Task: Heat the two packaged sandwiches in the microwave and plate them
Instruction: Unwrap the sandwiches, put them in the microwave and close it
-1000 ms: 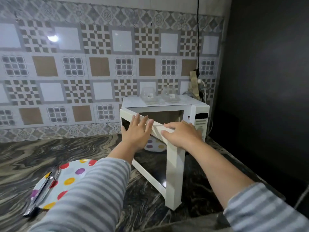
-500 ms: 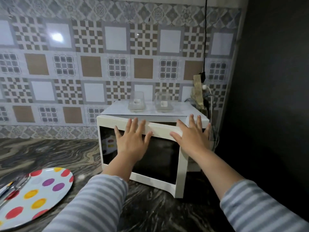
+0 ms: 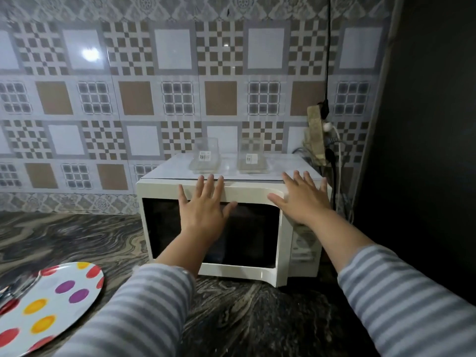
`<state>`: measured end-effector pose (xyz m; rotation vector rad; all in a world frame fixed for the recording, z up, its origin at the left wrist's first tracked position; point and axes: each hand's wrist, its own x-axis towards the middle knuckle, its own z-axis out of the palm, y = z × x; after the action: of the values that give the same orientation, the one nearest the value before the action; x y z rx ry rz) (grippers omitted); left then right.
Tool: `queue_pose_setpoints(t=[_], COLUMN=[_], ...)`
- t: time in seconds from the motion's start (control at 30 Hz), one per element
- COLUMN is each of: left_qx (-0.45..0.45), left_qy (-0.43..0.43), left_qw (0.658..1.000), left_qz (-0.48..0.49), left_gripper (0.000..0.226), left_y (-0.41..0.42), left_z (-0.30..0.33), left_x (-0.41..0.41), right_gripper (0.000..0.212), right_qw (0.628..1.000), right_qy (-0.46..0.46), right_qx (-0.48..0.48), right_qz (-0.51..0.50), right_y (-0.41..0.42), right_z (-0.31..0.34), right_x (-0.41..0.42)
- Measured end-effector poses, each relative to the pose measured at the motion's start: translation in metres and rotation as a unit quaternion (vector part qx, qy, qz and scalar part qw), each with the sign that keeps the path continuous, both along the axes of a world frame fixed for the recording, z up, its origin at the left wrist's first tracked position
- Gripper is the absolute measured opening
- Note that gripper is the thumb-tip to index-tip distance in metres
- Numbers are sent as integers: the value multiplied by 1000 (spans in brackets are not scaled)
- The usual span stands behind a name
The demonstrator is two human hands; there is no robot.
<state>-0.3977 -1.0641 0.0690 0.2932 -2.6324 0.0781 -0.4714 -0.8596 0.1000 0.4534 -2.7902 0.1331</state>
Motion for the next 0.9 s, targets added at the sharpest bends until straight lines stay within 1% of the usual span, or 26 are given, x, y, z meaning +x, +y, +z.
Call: queue_pose_setpoints(t=[0.1, 0.23, 0.3, 0.37, 0.43, 0.6, 0.73, 0.9], left_qx=[-20, -26, -22, -14, -6, 10, 5, -12], left_qy=[-30, -56, -61, -41, -1, 67, 86, 77], left_qw=[999, 997, 995, 995, 995, 993, 991, 994], left_qz=[-17, -46, -72, -93, -101, -94, -100, -78], left_gripper=[72, 77, 79, 82, 83, 80, 78, 76], left_y=[0, 1, 0, -4, -8, -9, -10, -9], left_z=[15, 30, 33, 31, 28, 21, 16, 20], left_x=[-11, -29, -37, -42, -44, -48, -47, -49], right_gripper=[83, 89, 89, 87, 85, 81, 79, 72], right_qw=[999, 997, 997, 998, 998, 996, 995, 993], right_qy=[-9, -52, -49, -23, 3, 53, 71, 84], right_qx=[22, 12, 12, 2, -17, -36, -33, -51], right_qz=[22, 49, 61, 66, 67, 65, 66, 63], right_y=[3, 6, 7, 6, 6, 3, 3, 1], right_z=[5, 14, 15, 12, 8, 0, -4, -5], right_x=[-9, -19, -20, -20, -22, -28, -31, -32])
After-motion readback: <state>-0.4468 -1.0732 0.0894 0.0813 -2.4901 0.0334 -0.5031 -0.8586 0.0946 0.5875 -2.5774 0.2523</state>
